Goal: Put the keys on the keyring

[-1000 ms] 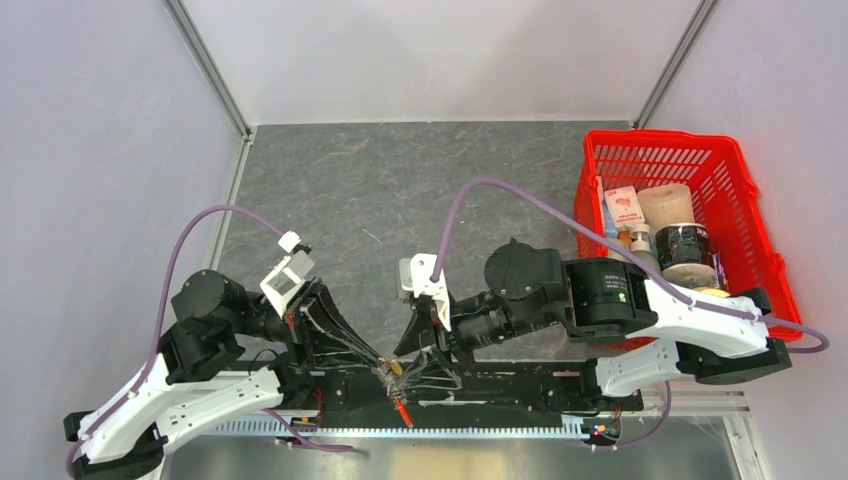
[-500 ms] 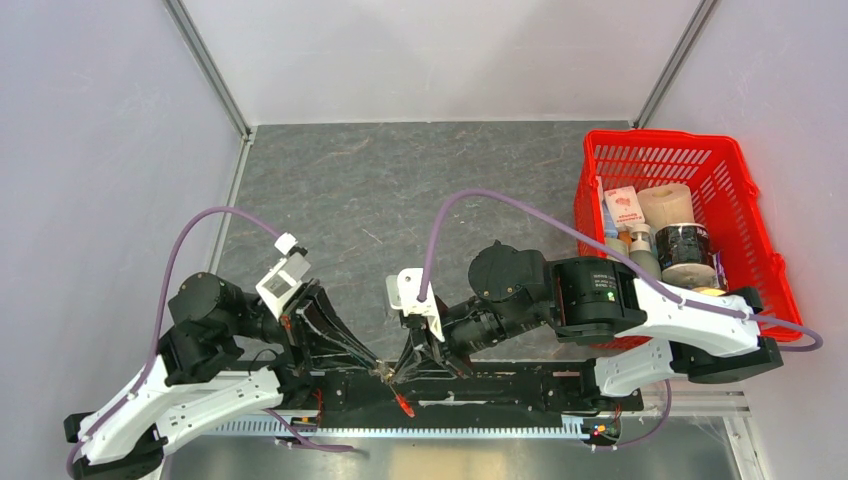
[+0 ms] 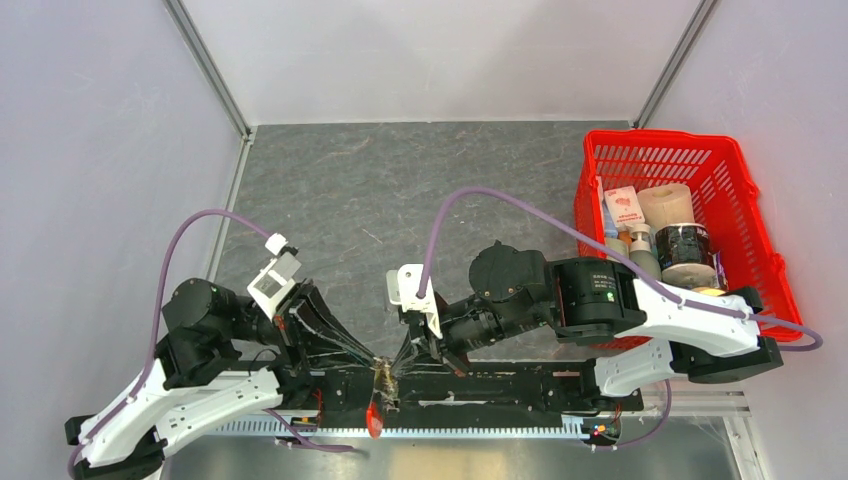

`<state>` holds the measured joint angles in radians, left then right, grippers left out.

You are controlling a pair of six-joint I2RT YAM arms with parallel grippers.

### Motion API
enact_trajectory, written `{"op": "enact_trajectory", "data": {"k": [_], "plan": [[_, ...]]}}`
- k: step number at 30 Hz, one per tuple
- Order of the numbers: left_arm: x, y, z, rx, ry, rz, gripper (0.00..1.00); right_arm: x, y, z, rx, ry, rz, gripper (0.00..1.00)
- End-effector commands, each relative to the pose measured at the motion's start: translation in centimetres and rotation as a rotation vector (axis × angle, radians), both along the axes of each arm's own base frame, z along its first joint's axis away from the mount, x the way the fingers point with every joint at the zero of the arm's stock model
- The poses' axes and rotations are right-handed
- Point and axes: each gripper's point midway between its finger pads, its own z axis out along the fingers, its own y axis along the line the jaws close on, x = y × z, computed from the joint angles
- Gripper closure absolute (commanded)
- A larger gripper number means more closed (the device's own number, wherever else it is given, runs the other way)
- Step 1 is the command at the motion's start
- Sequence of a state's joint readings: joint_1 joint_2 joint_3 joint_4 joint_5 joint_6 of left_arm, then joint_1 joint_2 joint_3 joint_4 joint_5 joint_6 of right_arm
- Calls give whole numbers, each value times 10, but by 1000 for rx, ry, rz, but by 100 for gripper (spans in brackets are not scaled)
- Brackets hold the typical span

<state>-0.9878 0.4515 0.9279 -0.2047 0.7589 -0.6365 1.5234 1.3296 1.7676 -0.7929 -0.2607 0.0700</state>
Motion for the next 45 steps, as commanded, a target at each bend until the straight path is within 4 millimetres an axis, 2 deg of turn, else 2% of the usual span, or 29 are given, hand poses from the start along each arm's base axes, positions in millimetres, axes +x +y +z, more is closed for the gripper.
{"op": "enact_trajectory", "data": {"k": [1, 14, 28, 33, 39, 40, 44, 45], "plan": [[5, 2, 19, -85, 8, 39, 98, -2, 5, 21, 94, -11, 0, 100], [20, 1, 23, -115, 40, 132, 98, -15, 8, 21, 105, -52, 29, 100], [30, 0, 25, -133, 65, 189, 98, -8, 18, 16, 82, -213, -93, 100], [32, 3, 26, -145, 71, 204, 98, -2, 21, 21, 100, -257, -158, 100], [32, 3, 24, -145, 69, 206, 98, 10, 18, 40, 158, -263, -238, 100], [32, 3, 23, -145, 67, 208, 98, 14, 15, 45, 168, -253, -264, 96], [39, 0, 19, -137, 64, 239, 98, 36, -8, 50, 173, -202, -415, 52], [41, -1, 18, -135, 62, 249, 98, 44, -16, 51, 176, -190, -461, 49]]}}
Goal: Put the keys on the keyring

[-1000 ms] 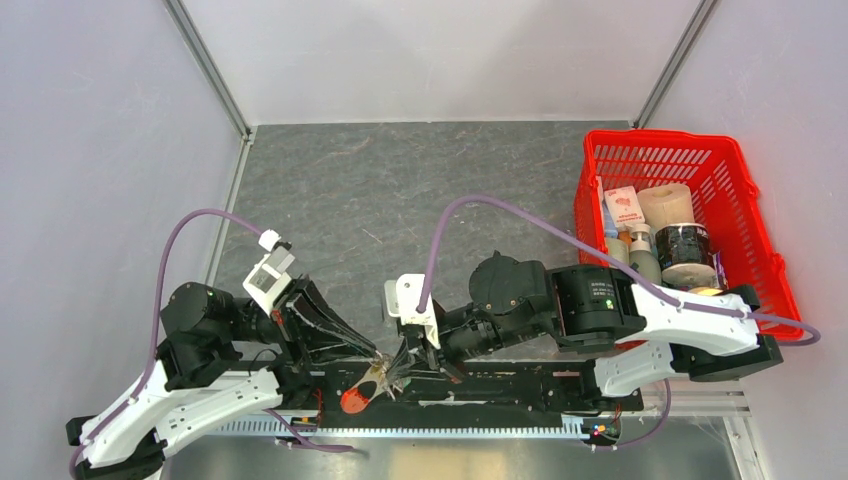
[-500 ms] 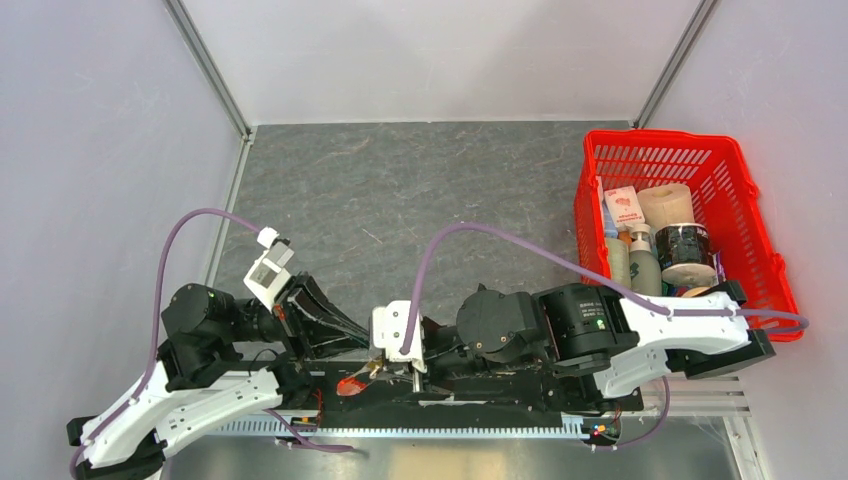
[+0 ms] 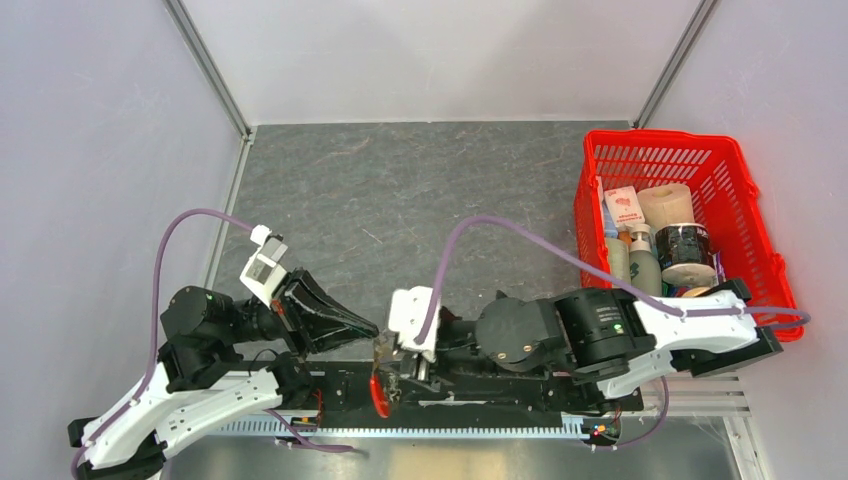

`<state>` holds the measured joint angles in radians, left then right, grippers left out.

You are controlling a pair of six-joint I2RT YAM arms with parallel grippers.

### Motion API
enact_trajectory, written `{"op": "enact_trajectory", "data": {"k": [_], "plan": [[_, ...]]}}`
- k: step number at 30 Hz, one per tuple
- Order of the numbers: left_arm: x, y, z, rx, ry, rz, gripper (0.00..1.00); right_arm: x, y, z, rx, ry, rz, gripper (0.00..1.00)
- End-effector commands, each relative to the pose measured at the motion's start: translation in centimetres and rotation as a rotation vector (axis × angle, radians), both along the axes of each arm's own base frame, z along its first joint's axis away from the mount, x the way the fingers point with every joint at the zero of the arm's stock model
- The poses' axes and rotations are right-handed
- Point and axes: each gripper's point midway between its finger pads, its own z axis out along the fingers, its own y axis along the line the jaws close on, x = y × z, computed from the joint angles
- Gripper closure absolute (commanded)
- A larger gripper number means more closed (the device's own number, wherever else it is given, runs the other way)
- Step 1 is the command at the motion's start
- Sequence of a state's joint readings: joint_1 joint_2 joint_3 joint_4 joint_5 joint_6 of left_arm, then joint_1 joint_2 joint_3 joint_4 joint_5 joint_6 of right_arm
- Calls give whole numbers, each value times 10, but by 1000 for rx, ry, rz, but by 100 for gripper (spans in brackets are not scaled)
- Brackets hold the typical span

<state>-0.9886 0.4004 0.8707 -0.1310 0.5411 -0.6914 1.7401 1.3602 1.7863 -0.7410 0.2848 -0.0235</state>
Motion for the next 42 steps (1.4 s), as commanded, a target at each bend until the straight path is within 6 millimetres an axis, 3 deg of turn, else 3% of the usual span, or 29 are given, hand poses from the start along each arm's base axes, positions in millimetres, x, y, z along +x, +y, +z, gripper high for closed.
{"op": "enact_trajectory", "data": {"k": [1, 7, 11, 17, 22, 25, 28, 31, 35, 36, 38, 42], "plan": [[13, -1, 8, -42, -10, 70, 98, 35, -39, 42, 165, 70, -222, 47], [36, -9, 0, -5, -16, 165, 98, 75, -89, 29, 231, 140, -481, 37], [47, -13, -2, 21, -20, 215, 98, 82, -107, 16, 252, 191, -536, 36], [59, -11, -17, 66, 12, 279, 98, 90, -107, -20, 161, 168, -636, 30], [72, -10, -36, 134, 55, 346, 98, 96, -105, -36, 129, 165, -685, 23], [79, -10, -48, 186, 78, 380, 98, 102, -95, -58, 71, 210, -685, 19], [88, -8, -60, 236, 109, 430, 97, 115, -82, -100, -5, 306, -757, 17], [97, 0, -72, 278, 151, 497, 80, 124, -70, -167, -91, 456, -863, 16], [105, 19, -84, 287, 193, 598, 57, 108, -34, -268, -166, 724, -888, 14], [105, 24, -86, 286, 196, 611, 42, 105, -32, -289, -188, 760, -911, 13], [103, 32, -88, 290, 200, 630, 23, 103, -29, -320, -215, 807, -965, 10], [97, 47, -88, 290, 194, 647, 21, 98, -23, -365, -209, 911, -1033, 9]]}}
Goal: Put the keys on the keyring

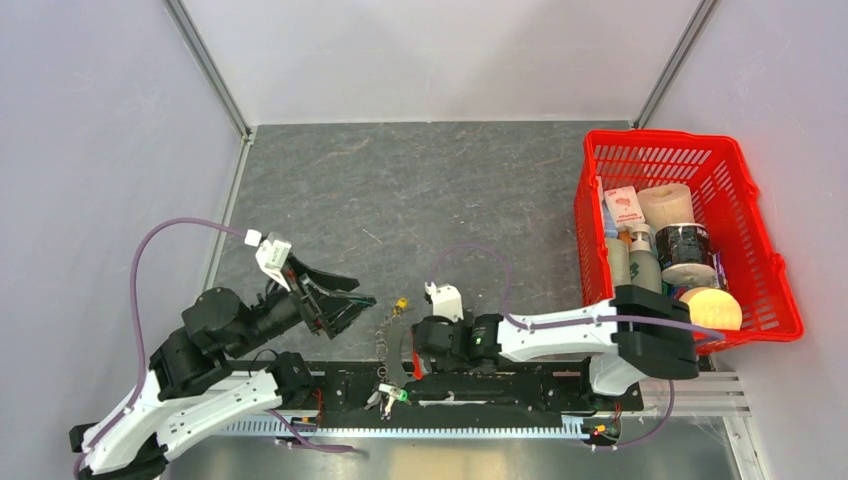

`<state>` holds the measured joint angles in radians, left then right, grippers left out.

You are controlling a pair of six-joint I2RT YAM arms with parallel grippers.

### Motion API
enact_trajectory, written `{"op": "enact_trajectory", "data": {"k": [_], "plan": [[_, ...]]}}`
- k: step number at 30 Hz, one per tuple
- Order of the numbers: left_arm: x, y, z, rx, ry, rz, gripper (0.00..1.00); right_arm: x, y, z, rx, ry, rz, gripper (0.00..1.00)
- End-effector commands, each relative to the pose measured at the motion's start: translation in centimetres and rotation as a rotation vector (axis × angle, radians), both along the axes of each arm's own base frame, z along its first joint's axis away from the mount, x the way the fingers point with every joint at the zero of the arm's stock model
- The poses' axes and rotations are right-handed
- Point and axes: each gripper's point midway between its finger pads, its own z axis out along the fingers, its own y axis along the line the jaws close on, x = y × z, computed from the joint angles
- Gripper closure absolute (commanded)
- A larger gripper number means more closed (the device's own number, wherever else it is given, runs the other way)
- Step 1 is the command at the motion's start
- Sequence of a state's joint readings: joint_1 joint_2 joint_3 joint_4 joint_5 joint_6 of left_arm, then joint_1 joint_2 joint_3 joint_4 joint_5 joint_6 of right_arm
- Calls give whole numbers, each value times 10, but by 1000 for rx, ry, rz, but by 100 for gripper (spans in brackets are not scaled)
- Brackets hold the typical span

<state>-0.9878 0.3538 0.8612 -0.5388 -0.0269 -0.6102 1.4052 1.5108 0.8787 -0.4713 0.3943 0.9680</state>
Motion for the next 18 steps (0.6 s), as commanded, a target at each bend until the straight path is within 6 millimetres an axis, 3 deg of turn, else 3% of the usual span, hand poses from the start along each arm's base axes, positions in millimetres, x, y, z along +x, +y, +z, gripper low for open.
{"op": "enact_trajectory", "data": {"k": [1, 6, 11, 18], "plan": [[1, 23, -1, 17, -8, 75, 21, -9, 43, -7, 247, 131, -166, 9], [-4, 38, -2, 10, -22, 96, 20, -20, 59, -28, 311, 230, -213, 8], [-7, 44, -1, 17, -34, 93, 20, -24, 69, -33, 353, 270, -256, 8], [-10, 44, -1, 23, -40, 77, 20, -24, 58, -32, 305, 250, -270, 7]]}}
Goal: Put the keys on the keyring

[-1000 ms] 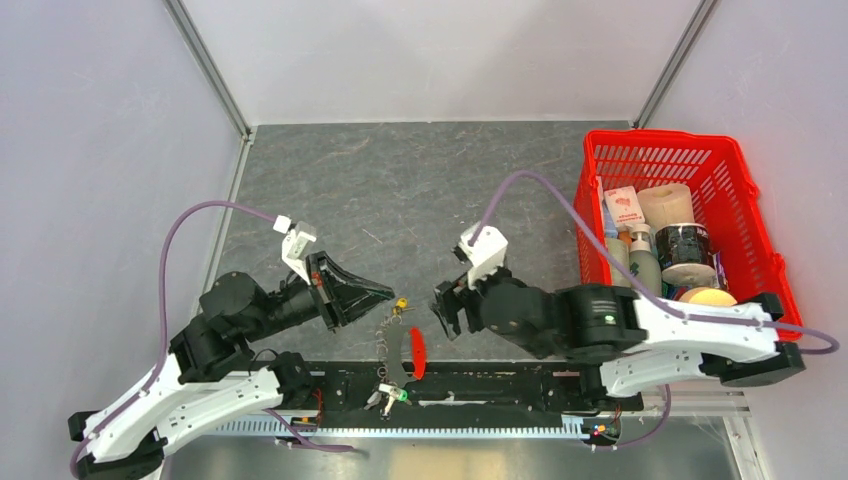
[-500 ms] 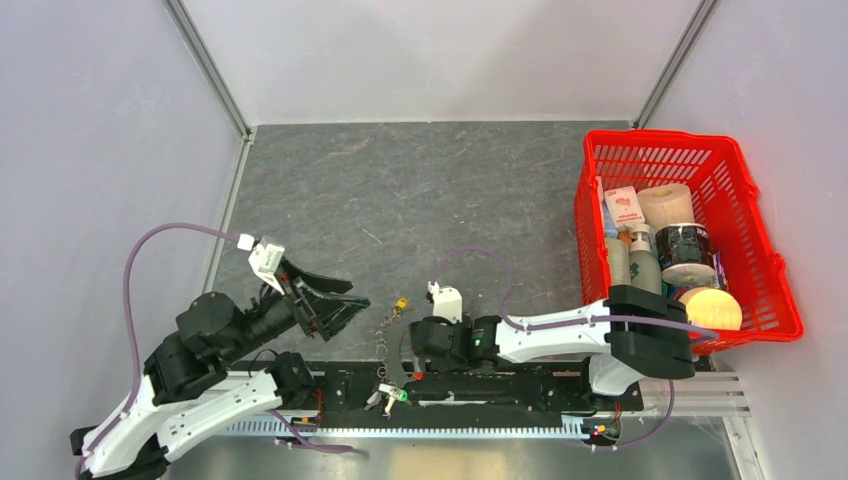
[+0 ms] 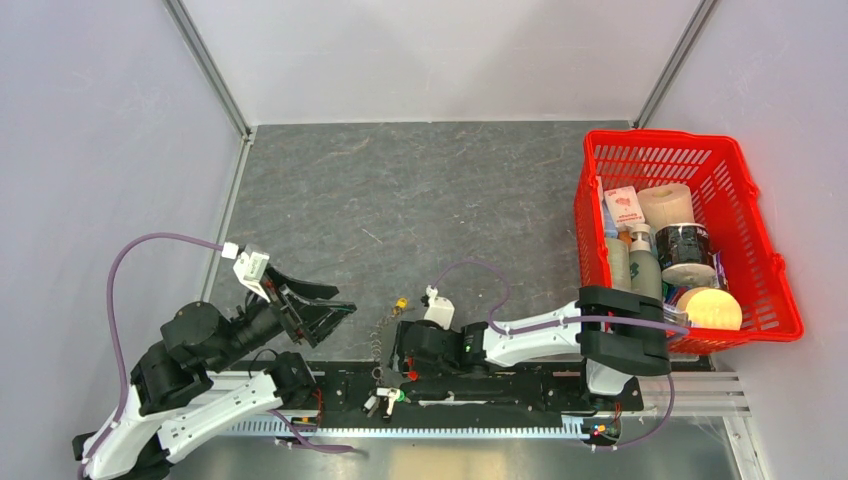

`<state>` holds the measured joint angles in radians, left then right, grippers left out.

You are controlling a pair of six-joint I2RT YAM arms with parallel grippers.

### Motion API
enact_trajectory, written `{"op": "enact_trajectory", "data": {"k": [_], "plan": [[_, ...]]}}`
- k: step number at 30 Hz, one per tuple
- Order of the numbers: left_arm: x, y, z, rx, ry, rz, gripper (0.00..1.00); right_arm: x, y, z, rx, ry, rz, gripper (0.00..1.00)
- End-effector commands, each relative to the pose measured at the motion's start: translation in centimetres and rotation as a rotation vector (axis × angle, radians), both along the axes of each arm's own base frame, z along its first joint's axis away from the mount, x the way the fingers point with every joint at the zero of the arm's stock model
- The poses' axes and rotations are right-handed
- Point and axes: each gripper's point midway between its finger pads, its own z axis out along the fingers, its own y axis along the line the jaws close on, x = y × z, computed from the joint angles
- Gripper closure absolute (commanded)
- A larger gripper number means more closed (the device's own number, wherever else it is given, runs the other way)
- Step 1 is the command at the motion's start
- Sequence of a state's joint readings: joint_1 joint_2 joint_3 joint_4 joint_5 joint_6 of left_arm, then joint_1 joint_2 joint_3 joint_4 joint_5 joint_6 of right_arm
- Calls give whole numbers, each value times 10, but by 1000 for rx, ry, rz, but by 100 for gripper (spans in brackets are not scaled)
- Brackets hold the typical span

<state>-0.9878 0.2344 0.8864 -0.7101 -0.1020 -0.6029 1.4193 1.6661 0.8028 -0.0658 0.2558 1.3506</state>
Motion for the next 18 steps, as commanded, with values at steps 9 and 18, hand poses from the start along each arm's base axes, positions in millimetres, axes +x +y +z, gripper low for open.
{"op": "enact_trajectory", "data": {"k": [9, 18], "plan": [[0, 3, 10, 7, -45, -2, 21, 4, -10, -14, 5, 14, -90, 21], [0, 2, 9, 9, -38, 0, 21, 7, -8, -10, 50, 1, -108, 66]]}}
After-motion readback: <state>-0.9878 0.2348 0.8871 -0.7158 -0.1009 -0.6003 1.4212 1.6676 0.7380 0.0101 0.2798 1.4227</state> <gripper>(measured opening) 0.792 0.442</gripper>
